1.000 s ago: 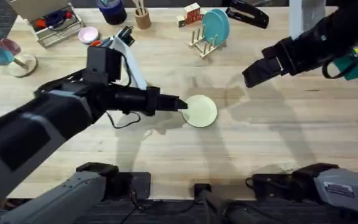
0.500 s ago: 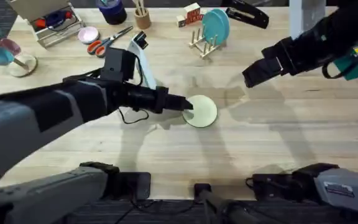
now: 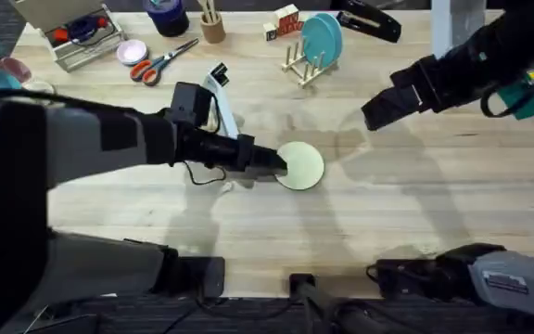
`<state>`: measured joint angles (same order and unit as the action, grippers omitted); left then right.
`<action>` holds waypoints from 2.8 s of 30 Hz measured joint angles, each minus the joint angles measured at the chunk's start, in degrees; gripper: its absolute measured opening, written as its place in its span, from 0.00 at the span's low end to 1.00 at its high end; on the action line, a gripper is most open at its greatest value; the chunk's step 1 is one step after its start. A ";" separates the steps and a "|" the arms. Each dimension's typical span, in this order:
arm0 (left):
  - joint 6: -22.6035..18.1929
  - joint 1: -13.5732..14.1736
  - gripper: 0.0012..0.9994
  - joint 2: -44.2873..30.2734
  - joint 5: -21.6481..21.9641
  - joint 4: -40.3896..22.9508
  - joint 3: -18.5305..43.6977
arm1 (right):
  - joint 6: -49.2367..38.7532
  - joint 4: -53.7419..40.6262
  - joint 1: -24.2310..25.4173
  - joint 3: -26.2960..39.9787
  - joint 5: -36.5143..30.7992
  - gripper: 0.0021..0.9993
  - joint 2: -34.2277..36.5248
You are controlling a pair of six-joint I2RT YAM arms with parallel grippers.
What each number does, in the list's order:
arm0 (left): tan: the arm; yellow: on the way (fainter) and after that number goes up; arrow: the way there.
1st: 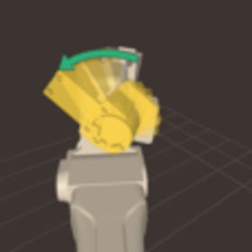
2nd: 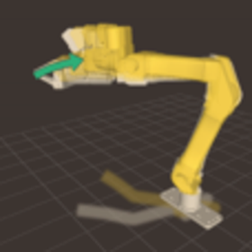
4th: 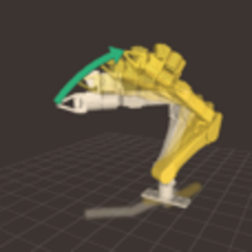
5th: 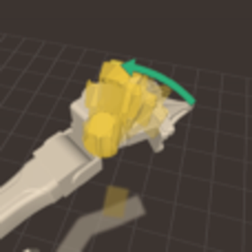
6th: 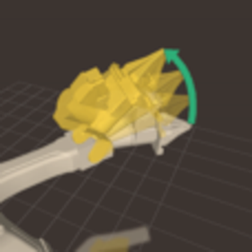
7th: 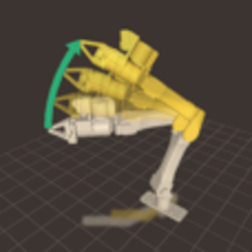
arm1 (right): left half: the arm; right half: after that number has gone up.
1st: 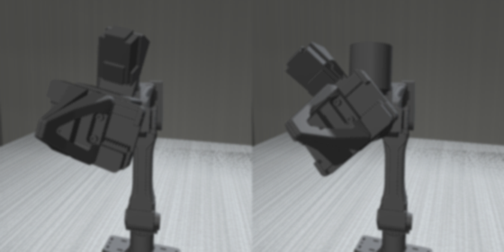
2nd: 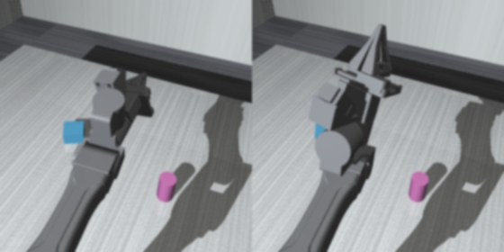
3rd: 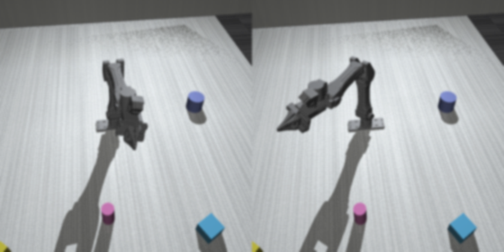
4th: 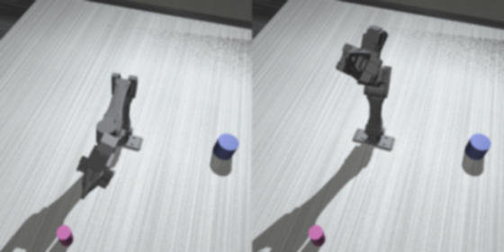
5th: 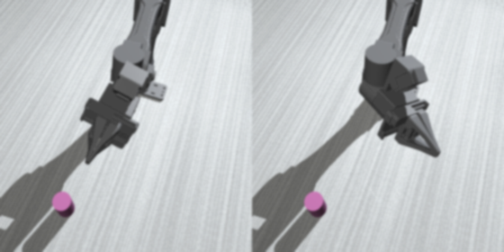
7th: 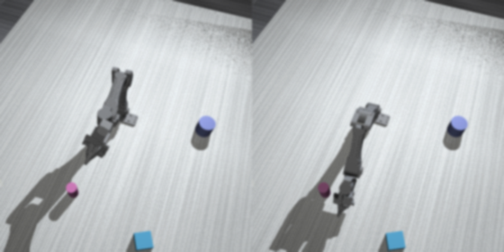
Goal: Pick up the plates from the table one by one and place each into a slot on the dish rack.
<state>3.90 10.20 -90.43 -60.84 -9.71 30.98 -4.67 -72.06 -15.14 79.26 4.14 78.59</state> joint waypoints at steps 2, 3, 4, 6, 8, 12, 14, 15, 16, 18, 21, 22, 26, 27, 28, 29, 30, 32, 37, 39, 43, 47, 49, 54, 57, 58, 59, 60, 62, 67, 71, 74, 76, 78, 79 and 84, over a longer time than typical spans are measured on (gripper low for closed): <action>0.07 0.00 0.04 -1.32 -0.62 0.95 0.00 | 0.00 0.01 0.00 0.00 0.00 1.00 0.00; 0.19 0.00 0.04 -1.89 -0.90 1.38 0.00 | 0.00 0.01 0.00 0.00 0.00 1.00 0.00; 0.36 0.00 0.04 -2.26 -1.04 1.60 0.00 | 0.00 0.01 0.00 0.00 0.00 1.00 0.00; 1.25 0.00 0.04 -2.69 -1.00 1.75 0.00 | 0.00 0.00 0.00 0.00 0.00 1.00 0.00; 2.42 0.00 0.04 -2.67 -0.85 1.90 0.00 | 0.00 0.01 0.00 0.00 0.00 1.00 0.00; 4.63 0.00 0.04 -2.67 -0.43 2.01 0.00 | -0.02 0.01 0.00 0.00 0.00 1.00 0.00; 5.44 0.00 0.04 -2.67 -0.20 2.05 0.00 | -0.02 0.04 0.00 0.00 0.00 1.00 0.00; 5.98 0.00 0.04 -2.67 -0.02 2.07 0.00 | -0.02 0.08 0.00 0.00 0.00 1.00 0.00; 6.37 0.00 0.04 -2.68 0.06 2.15 0.00 | -0.01 0.13 0.00 0.00 0.00 1.00 0.00; 6.99 0.00 0.04 -2.67 0.11 2.53 0.00 | -0.02 0.30 0.00 0.00 0.00 1.00 0.00; 7.50 0.00 0.04 -2.67 0.41 4.01 0.00 | -0.02 0.53 0.00 0.00 0.00 1.00 0.00; 7.58 0.00 0.04 -2.67 0.52 4.75 0.00 | -0.02 0.59 0.00 0.00 0.00 1.00 0.00; 7.76 0.00 0.04 -2.67 0.60 7.40 0.00 | -0.02 0.79 0.00 0.00 -0.01 1.00 0.00; 7.76 0.00 0.04 -2.67 0.59 7.62 0.00 | -0.02 0.80 0.00 0.00 0.00 1.00 0.00; 7.78 0.00 0.04 -2.67 0.59 7.65 0.00 | -0.02 0.80 0.00 0.00 0.00 1.00 0.00; 7.92 0.00 0.04 -2.67 0.59 7.98 -0.01 | -0.02 0.83 0.00 0.00 0.00 1.00 0.00; 8.06 0.00 0.04 -2.67 0.59 8.62 -0.02 | -0.02 0.90 0.00 0.00 0.00 1.00 0.00; 8.39 -0.07 0.04 -2.68 0.52 9.56 -0.02 | -0.02 1.22 0.00 0.00 -0.01 1.00 0.00; 8.98 -0.22 0.04 -3.44 -1.94 11.71 0.00 | -0.02 1.50 0.00 0.00 0.00 1.00 0.02; 8.97 -0.22 0.04 -3.39 -2.92 11.76 0.22 | -0.02 1.48 0.00 0.00 0.00 1.00 0.00; 8.14 -0.28 0.04 -3.20 -3.30 11.67 1.82 | -0.02 1.52 0.00 0.00 0.00 1.00 0.00; 5.45 -0.71 0.04 -3.11 -2.54 5.87 5.74 | -0.02 1.52 0.00 0.00 0.00 1.00 0.00; 2.29 -0.86 0.04 -3.06 -0.62 -2.99 8.96 | -0.02 1.50 0.00 0.00 -0.01 1.00 0.00; -9.82 -0.90 0.04 -3.04 6.98 -27.51 19.73 | -0.02 1.52 0.00 0.00 -0.02 1.00 0.00; -16.34 -0.92 0.04 -2.82 9.78 -31.15 24.14 | -0.02 1.52 0.00 0.00 -0.02 1.00 0.00; -17.63 -0.98 0.04 -2.80 9.88 -31.37 24.67 | -0.02 1.52 0.00 0.00 0.00 1.00 0.00; -18.81 -1.03 0.04 -2.82 9.88 -31.52 24.87 | -0.02 1.54 0.00 0.00 0.00 1.00 0.00; -19.59 -1.03 0.04 -2.83 9.84 -31.77 24.87 | -0.02 1.54 0.00 0.00 0.00 1.00 0.00; -21.17 -1.01 0.04 -2.95 9.58 -32.32 24.87 | -0.02 1.58 0.00 0.00 -0.02 1.00 0.00; -25.65 -0.35 0.04 -5.76 7.35 -32.42 24.87 | -0.02 1.81 0.00 0.00 -0.01 1.00 0.00; -28.80 0.39 0.04 -11.05 5.22 -32.57 24.87 | -0.02 1.81 0.00 0.00 -0.01 1.00 0.00; -30.35 0.44 0.04 -13.51 4.45 -32.57 24.87 | -0.02 1.78 0.00 0.00 0.00 1.00 0.00; -30.92 0.44 0.04 -14.26 3.76 -32.57 24.87 | -0.02 1.76 0.00 0.00 0.00 1.00 0.00; -31.29 0.44 0.04 -14.92 2.81 -32.50 24.87 | -0.02 1.76 0.00 0.00 0.00 1.00 0.00; -31.44 0.44 0.04 -15.29 2.38 -32.46 24.87 | -0.02 1.76 0.00 0.00 0.00 1.00 0.00; -31.82 0.44 0.04 -18.16 1.28 -32.14 24.87 | -0.02 1.76 0.00 0.00 -0.01 1.00 0.00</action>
<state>-27.92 10.63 -108.59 -59.56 -41.85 55.86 -4.69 -70.30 -15.14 79.26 4.14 78.59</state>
